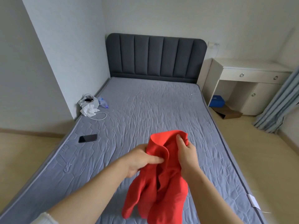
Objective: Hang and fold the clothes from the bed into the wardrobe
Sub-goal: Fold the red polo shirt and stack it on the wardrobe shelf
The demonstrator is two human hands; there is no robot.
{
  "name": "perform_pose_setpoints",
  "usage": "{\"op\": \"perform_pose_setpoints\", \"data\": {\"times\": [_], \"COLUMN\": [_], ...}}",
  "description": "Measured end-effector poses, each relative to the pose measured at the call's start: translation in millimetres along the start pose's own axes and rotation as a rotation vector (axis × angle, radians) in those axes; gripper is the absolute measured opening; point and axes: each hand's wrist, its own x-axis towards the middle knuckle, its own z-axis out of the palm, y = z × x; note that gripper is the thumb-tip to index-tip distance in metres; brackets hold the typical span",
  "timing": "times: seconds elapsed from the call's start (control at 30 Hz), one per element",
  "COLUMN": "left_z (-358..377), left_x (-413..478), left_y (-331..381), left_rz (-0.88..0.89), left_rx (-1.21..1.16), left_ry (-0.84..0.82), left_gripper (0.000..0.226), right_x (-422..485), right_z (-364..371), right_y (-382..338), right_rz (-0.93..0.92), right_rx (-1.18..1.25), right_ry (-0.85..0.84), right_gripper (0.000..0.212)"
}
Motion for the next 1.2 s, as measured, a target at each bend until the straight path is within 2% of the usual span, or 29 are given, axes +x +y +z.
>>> {"op": "perform_pose_setpoints", "data": {"times": [0.07, 0.13, 0.2, 0.3, 0.43, 0.5, 0.63, 0.8, 0.9, 1.07, 1.2], "left_z": [5, 5, 2, -6, -13, -16, -27, -37, -41, -44, -43], "left_x": [-2, -1, -1, 0, 4, 3, -4, -11, -23, -34, -27], "left_y": [-6, -8, -6, -1, -2, -5, -5, 2, 8, 26, 28], "left_rz": [-0.027, -0.065, -0.107, -0.163, -0.163, -0.166, -0.254, -0.270, -0.172, -0.053, -0.063], "left_rx": [0.089, 0.015, -0.101, -0.264, -0.320, -0.347, -0.356, -0.310, -0.287, -0.294, -0.286], "left_ry": [0.049, 0.127, 0.177, 0.242, 0.326, 0.340, 0.258, 0.119, 0.091, 0.074, -0.007], "left_gripper": [0.015, 0.011, 0.009, 0.011, 0.020, 0.020, 0.012, 0.012, 0.011, 0.025, 0.013], "right_x": [-7, -12, -13, -18, -21, -19, -20, -23, -30, -31, -23], "right_z": [2, 3, 2, 2, -1, -3, -1, 0, -3, -9, -17], "right_y": [4, 8, 8, 5, 16, 21, 12, 6, -5, -28, -29], "right_rz": [0.010, 0.014, 0.041, 0.069, 0.053, 0.052, -0.042, -0.093, -0.121, -0.060, 0.049], "right_rx": [-0.001, 0.004, -0.024, -0.102, -0.470, -0.415, -0.128, -0.172, -0.191, -0.019, -0.009], "right_ry": [-0.051, -0.114, -0.211, -0.344, -0.343, -0.302, -0.156, -0.147, -0.207, -0.364, -0.442], "right_gripper": [0.020, 0.010, 0.025, 0.029, 0.012, 0.023, 0.022, 0.019, 0.021, 0.021, 0.018]}}
